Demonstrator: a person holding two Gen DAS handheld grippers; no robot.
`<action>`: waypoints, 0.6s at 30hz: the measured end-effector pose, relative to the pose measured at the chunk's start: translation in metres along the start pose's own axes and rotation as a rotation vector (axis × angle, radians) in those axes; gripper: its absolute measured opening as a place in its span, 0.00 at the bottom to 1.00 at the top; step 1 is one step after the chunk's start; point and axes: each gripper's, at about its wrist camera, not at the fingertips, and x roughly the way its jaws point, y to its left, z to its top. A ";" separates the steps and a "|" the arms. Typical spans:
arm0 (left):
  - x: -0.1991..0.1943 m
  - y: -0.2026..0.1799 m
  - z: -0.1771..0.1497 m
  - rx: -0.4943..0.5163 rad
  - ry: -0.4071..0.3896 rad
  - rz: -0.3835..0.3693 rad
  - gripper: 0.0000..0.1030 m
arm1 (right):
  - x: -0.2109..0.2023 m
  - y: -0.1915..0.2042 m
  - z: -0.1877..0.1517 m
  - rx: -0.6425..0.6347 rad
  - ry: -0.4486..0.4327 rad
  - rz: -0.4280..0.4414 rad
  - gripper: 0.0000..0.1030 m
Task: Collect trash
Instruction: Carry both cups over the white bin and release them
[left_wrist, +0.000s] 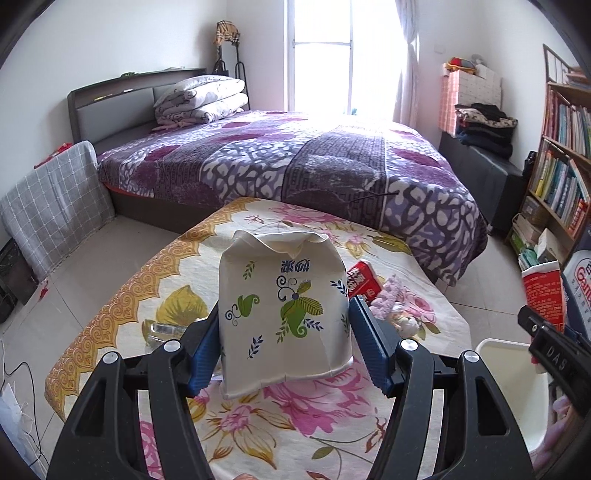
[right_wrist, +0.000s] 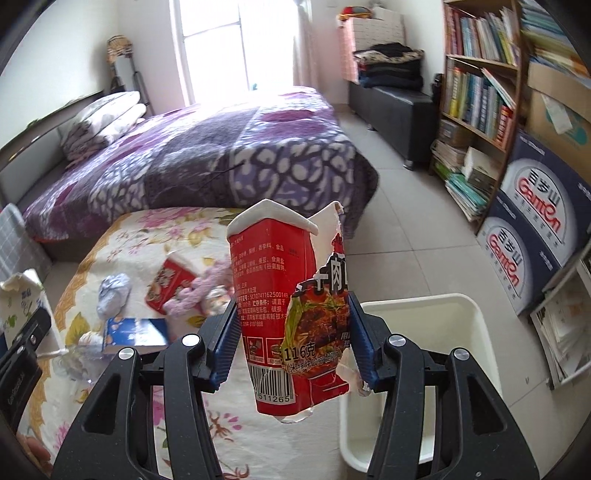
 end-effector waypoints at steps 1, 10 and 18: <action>0.000 -0.004 0.000 0.005 0.001 -0.008 0.63 | 0.000 -0.007 0.001 0.015 0.000 -0.016 0.50; 0.006 -0.043 -0.009 0.050 0.026 -0.084 0.63 | 0.007 -0.067 0.007 0.137 0.042 -0.163 0.53; 0.011 -0.089 -0.022 0.104 0.055 -0.170 0.63 | 0.001 -0.117 0.009 0.228 0.022 -0.271 0.83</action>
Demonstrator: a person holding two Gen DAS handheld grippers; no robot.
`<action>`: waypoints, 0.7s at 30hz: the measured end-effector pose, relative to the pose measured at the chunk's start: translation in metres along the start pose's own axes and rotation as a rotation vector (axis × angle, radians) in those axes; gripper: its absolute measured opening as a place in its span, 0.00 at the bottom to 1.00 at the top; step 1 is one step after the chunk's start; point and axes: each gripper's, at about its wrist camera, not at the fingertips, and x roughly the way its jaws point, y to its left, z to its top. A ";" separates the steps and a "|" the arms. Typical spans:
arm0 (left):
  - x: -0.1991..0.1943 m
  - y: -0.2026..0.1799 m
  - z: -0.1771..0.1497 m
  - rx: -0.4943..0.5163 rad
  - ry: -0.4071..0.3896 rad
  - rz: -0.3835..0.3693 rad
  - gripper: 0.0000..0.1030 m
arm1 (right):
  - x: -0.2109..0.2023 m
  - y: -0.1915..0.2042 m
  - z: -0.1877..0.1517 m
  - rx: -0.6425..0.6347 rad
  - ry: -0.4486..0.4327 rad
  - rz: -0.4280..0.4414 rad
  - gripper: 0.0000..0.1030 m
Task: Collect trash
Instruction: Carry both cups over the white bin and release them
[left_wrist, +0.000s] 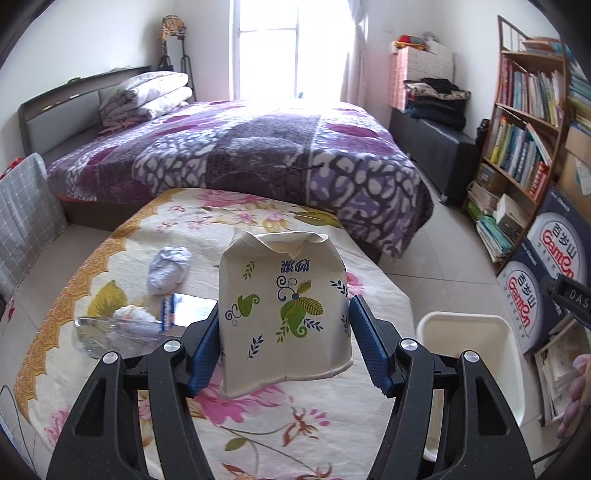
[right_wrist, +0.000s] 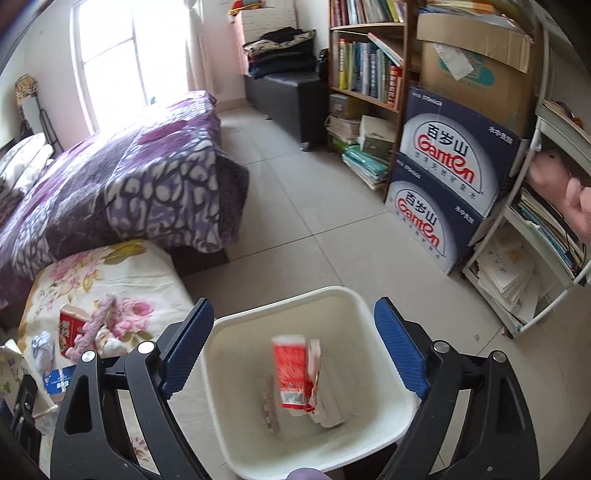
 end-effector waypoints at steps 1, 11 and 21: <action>0.002 -0.006 -0.001 0.007 0.005 -0.013 0.63 | 0.001 -0.007 0.001 0.012 0.000 -0.006 0.83; 0.014 -0.079 -0.014 0.119 0.075 -0.211 0.64 | 0.006 -0.050 0.013 0.095 0.014 -0.029 0.87; 0.026 -0.131 -0.030 0.185 0.190 -0.455 0.66 | 0.010 -0.076 0.018 0.145 0.016 -0.056 0.88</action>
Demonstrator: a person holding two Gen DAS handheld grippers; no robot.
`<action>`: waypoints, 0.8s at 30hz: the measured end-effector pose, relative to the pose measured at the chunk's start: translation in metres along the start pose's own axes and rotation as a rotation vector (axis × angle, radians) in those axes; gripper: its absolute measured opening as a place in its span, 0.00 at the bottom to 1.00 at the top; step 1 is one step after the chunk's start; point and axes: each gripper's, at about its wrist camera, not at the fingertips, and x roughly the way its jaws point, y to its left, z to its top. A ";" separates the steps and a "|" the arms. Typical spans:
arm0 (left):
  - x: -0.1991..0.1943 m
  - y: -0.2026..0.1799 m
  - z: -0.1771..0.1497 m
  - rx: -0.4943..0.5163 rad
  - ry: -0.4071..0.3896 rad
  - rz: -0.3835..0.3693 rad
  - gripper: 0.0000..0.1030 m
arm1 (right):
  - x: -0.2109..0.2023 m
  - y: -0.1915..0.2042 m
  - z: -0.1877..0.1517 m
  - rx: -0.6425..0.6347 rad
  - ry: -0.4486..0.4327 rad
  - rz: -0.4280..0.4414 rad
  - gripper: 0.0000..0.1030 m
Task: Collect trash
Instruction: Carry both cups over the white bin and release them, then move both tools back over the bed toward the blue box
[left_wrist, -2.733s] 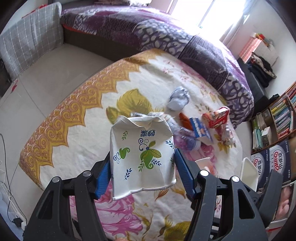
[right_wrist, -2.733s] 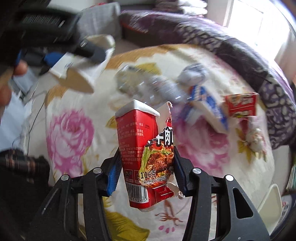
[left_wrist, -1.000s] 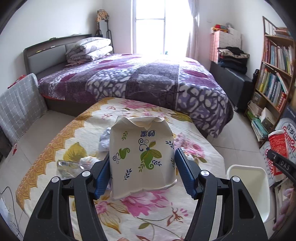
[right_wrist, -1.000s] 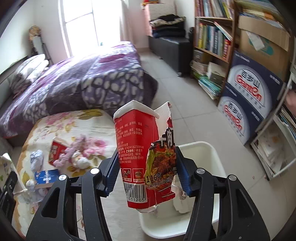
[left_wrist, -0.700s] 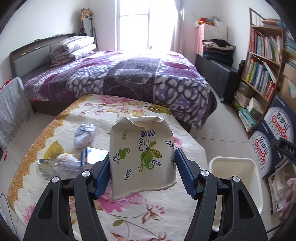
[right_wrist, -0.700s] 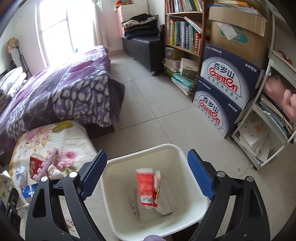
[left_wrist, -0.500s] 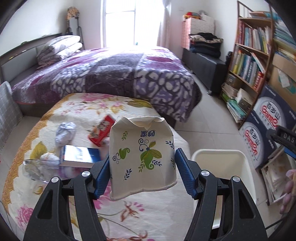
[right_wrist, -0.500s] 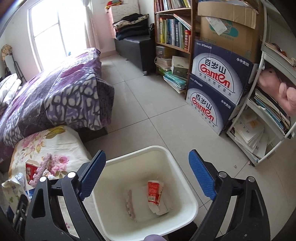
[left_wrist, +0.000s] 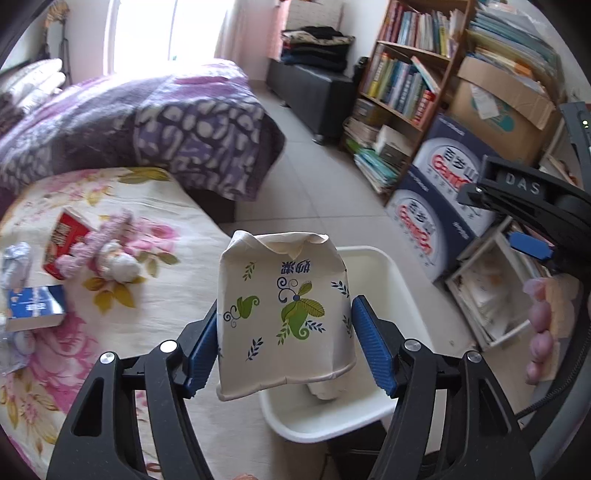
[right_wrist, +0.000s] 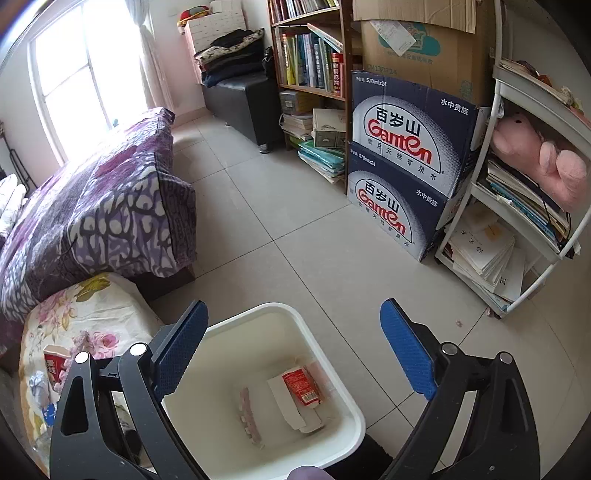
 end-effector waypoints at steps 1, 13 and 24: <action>0.003 -0.002 0.000 -0.002 0.011 -0.031 0.67 | 0.001 -0.002 0.001 0.005 0.000 -0.003 0.88; -0.013 0.025 0.001 -0.061 -0.006 0.029 0.76 | -0.002 0.014 -0.006 -0.022 0.002 0.015 0.90; -0.044 0.108 0.000 -0.127 -0.018 0.366 0.80 | -0.010 0.083 -0.035 -0.167 0.023 0.077 0.93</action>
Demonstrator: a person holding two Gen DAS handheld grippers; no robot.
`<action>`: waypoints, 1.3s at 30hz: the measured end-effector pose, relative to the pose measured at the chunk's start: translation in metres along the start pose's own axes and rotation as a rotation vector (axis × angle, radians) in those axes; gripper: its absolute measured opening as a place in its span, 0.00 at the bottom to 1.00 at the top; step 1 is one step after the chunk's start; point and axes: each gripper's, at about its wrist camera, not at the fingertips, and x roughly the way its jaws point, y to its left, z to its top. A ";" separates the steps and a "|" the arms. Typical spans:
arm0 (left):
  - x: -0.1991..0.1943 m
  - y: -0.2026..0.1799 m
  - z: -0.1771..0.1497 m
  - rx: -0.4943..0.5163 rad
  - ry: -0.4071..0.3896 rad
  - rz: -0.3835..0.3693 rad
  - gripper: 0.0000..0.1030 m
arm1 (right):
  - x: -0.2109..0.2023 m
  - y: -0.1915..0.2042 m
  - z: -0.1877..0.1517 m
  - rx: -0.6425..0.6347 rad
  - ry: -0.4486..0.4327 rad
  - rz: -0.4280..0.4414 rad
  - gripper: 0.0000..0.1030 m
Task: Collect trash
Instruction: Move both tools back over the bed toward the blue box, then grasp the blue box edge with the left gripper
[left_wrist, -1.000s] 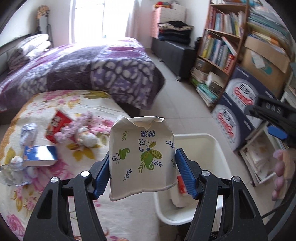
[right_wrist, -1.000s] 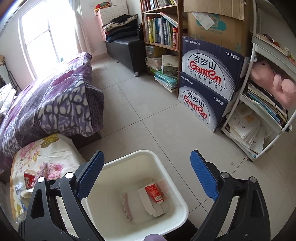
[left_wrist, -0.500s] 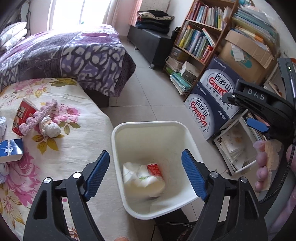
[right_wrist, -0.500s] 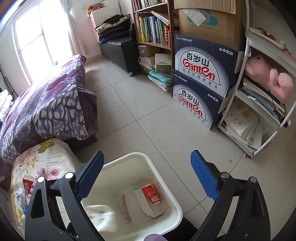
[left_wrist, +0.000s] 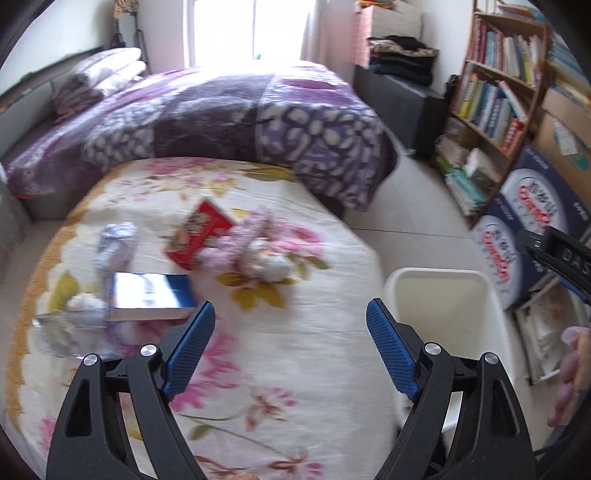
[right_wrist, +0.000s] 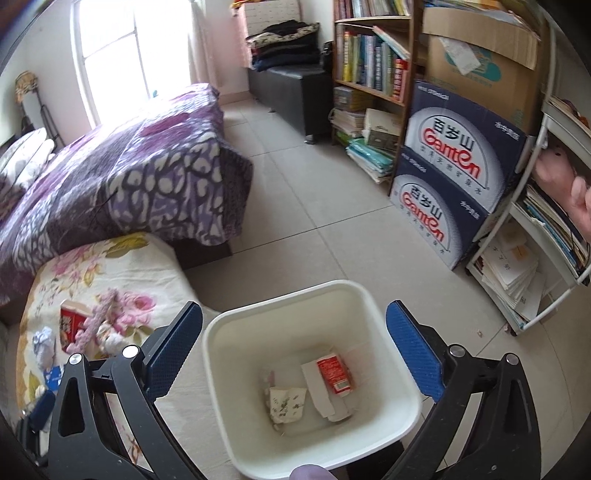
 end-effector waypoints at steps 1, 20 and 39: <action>0.000 0.009 0.001 0.009 0.005 0.047 0.82 | 0.001 0.008 -0.002 -0.015 0.007 0.009 0.93; 0.043 0.162 -0.031 0.174 0.308 0.335 0.82 | 0.013 0.120 -0.040 -0.196 0.123 0.114 0.93; 0.148 0.063 0.007 0.861 0.597 0.202 0.82 | 0.039 0.102 -0.009 -0.016 0.240 0.196 0.93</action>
